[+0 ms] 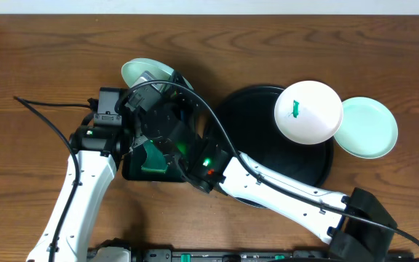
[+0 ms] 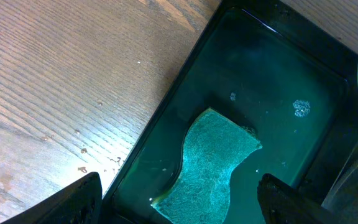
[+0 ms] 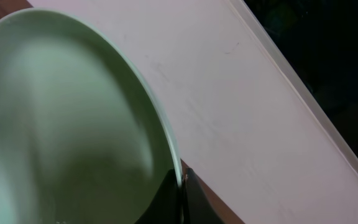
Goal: Clean dirty plates on tray and stack at the side
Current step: 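Tilt the white plate over the black basin to drain water, right gripper, then carry the white plate right and set it on the mint-green plate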
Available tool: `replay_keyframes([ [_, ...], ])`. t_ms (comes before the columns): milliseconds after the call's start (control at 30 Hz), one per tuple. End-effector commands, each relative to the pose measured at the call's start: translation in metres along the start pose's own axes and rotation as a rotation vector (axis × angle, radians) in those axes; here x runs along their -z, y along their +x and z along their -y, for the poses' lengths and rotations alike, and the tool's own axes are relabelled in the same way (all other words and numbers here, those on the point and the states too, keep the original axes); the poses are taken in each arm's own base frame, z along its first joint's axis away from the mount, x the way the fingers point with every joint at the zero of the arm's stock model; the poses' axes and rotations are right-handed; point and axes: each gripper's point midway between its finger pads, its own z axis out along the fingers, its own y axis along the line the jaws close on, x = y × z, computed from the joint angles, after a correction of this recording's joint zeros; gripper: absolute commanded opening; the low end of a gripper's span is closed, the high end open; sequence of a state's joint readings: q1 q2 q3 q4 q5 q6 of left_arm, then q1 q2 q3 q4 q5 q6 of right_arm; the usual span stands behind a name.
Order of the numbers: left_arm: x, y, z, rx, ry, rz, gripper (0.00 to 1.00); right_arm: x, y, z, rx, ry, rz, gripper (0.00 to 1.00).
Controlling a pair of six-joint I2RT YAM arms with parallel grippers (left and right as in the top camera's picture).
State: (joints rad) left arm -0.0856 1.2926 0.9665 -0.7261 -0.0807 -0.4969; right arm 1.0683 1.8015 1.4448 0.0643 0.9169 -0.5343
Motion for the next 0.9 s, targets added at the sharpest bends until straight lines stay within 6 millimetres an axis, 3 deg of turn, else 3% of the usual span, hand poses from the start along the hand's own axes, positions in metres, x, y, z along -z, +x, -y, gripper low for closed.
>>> replay_keyframes([
  [0, 0.004, -0.006, 0.001, 0.001, 0.006, 0.016, 0.80, 0.008, -0.013, 0.019, -0.033, 0.029, 0.018, 0.01],
  [400, 0.004, -0.006, 0.001, 0.001, 0.006, 0.016, 0.80, 0.005, 0.001, 0.015, -0.031, 0.014, -0.028, 0.01],
  [867, 0.004, -0.006, 0.001, 0.001, 0.006, 0.016, 0.80, -0.017, 0.068, 0.013, -0.271, -0.041, -0.238, 0.01],
])
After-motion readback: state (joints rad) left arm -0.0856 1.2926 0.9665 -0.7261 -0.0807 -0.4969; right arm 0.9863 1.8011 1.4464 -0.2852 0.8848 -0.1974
